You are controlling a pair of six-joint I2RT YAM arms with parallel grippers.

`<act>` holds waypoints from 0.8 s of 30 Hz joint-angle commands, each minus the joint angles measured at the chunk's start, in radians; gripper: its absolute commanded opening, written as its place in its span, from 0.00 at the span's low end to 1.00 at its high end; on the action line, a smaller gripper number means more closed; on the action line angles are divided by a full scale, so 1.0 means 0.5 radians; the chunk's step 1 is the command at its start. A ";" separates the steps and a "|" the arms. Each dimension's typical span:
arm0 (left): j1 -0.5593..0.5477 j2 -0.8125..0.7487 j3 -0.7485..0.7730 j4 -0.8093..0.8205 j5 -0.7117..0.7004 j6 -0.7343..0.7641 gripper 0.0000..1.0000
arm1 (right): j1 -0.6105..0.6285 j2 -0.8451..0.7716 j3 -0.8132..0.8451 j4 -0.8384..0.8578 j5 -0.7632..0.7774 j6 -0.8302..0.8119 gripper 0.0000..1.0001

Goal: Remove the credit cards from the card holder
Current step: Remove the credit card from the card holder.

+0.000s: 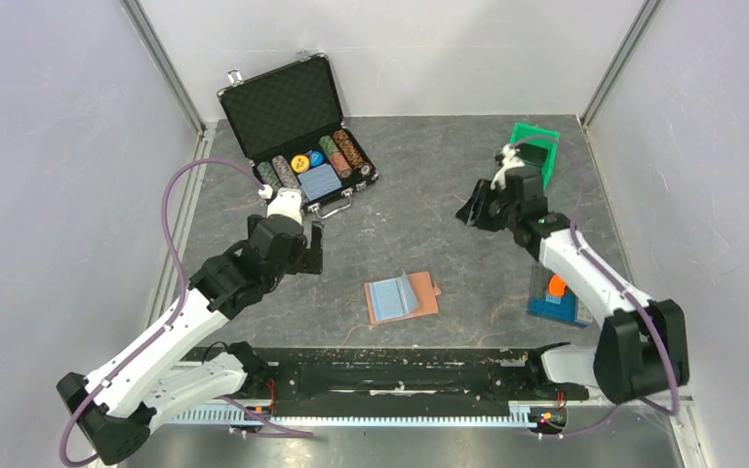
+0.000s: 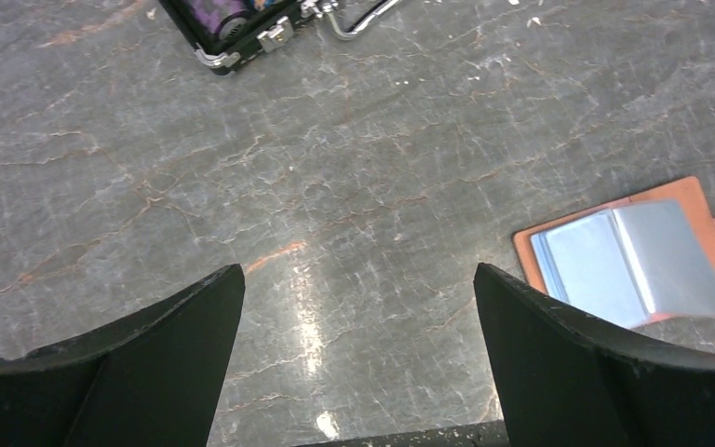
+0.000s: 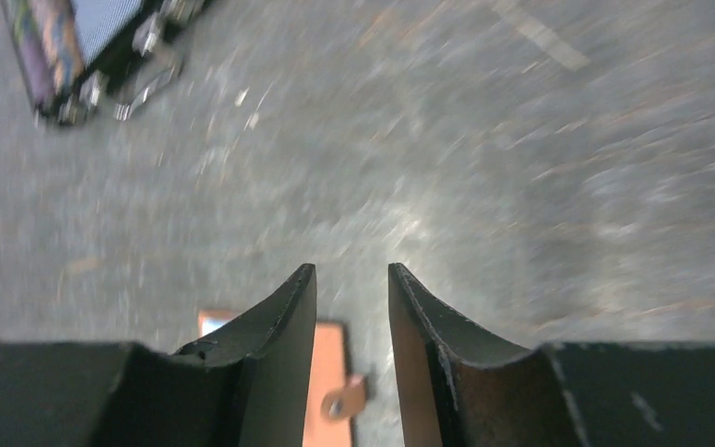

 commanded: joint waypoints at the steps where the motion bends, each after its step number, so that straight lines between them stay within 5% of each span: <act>1: 0.006 -0.051 -0.040 0.064 -0.207 0.113 1.00 | 0.326 -0.280 -0.271 0.171 0.049 0.032 0.38; 13: 0.006 -0.174 -0.087 0.109 -0.169 0.114 1.00 | 1.346 -0.433 -0.532 0.448 0.357 0.217 0.42; 24: 0.006 -0.241 -0.100 0.150 -0.224 0.131 1.00 | 1.683 0.172 -0.275 0.196 0.766 0.110 0.54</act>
